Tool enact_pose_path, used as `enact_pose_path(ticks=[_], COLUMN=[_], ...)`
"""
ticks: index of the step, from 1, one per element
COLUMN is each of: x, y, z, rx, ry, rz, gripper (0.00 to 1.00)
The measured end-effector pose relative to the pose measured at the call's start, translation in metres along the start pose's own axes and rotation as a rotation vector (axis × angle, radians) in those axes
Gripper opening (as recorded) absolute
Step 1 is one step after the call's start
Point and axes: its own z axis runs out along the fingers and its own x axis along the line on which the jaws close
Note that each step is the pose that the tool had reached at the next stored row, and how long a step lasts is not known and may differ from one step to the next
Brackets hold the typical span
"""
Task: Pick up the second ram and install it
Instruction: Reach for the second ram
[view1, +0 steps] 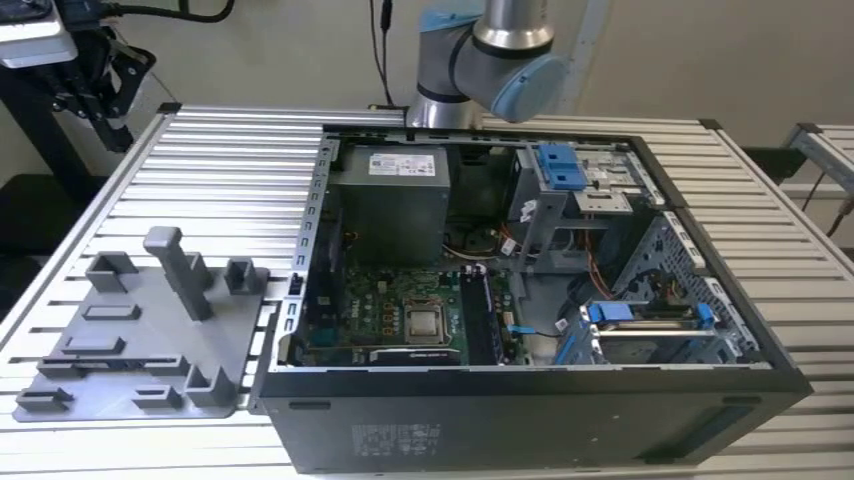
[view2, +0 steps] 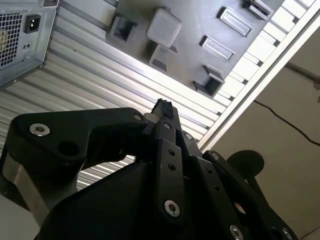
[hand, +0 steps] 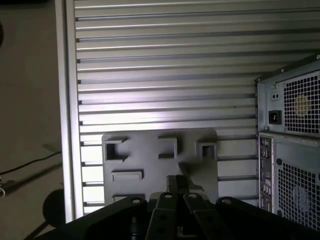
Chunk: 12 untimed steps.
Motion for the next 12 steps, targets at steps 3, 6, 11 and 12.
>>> enact_pose_path(ticks=[3,6,11,12], x=[0.0067,0.013,0.0185,0.0186], y=[-0.0004,-0.0008,-0.0011,-0.0011], z=[0.0001,0.0002,0.0003,0.0002], rx=[0.0001,0.0001,0.0001,0.0001], ry=[0.0007,0.0013,0.0015,0.0015], rz=[0.0,0.0,0.0,0.0], gripper=[0.11,0.11,0.11,0.11])
